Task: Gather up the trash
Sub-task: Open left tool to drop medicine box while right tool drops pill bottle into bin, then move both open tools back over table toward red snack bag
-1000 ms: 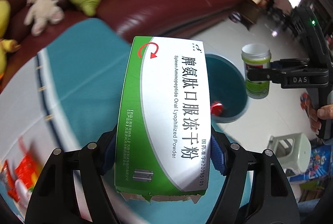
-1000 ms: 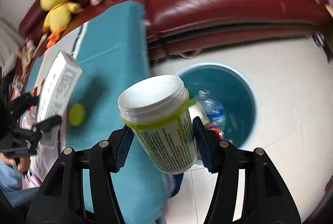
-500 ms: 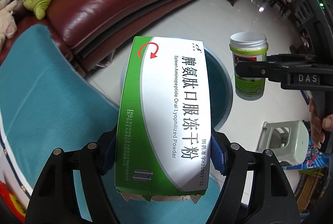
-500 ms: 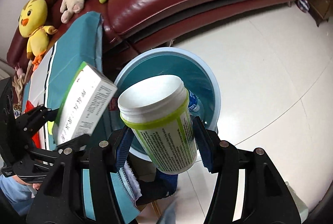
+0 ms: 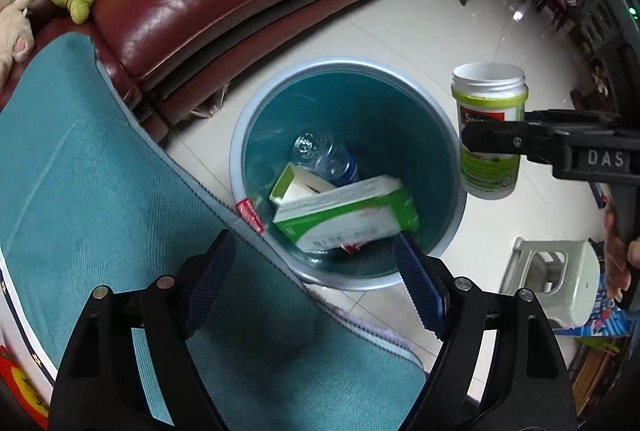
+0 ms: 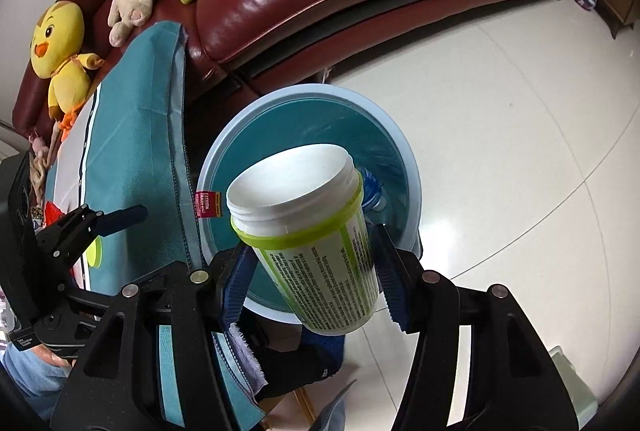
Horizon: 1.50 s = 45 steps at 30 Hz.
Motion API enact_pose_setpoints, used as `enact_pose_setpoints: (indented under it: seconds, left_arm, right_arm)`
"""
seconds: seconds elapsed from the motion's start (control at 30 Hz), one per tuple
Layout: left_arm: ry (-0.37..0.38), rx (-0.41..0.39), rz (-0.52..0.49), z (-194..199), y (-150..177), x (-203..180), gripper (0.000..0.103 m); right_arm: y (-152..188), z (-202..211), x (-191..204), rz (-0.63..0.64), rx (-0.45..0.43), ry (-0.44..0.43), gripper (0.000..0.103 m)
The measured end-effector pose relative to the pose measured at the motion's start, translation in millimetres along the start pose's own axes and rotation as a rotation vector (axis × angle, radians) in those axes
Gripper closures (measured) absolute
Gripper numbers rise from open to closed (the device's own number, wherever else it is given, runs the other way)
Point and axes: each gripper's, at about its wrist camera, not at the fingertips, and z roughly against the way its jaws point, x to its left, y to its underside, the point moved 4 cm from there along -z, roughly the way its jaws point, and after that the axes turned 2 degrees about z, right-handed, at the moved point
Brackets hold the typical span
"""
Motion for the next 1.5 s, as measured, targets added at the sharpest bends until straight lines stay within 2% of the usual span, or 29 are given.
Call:
enact_pose_setpoints:
  seconds: [0.3, 0.33, 0.37, 0.43, 0.63, 0.87, 1.17, 1.5]
  left_arm:
    - [0.016, -0.020, 0.019, 14, 14, 8, 0.016]
    - [0.021, -0.024, 0.025, 16, 16, 11, 0.015]
    - [0.023, -0.027, 0.028, 18, 17, 11, 0.014]
    - [0.030, -0.034, 0.036, 22, 21, 14, 0.013]
    - [0.044, -0.048, 0.066, 32, 34, 27, 0.012]
    - [0.046, -0.080, 0.115, 53, 58, 54, 0.011]
    - [0.017, -0.141, 0.221, 98, 108, 104, 0.011]
    - [-0.055, -0.226, 0.332, 161, 184, 170, 0.011]
  right_arm:
    - [-3, -24, 10, 0.023, 0.072, 0.006, 0.047]
    - [-4, -28, 11, 0.023, 0.087, 0.004, 0.043]
    - [-4, -30, 12, 0.018, 0.097, 0.005, 0.034]
    - [-4, -32, 16, 0.020, 0.106, 0.016, 0.033]
    - [0, -27, 23, 0.023, 0.114, 0.054, 0.027]
    - [9, -15, 45, 0.056, 0.115, 0.075, 0.027]
    - [29, -9, 119, 0.149, 0.133, 0.055, 0.027]
    - [49, -8, 227, 0.320, 0.154, 0.049, 0.027]
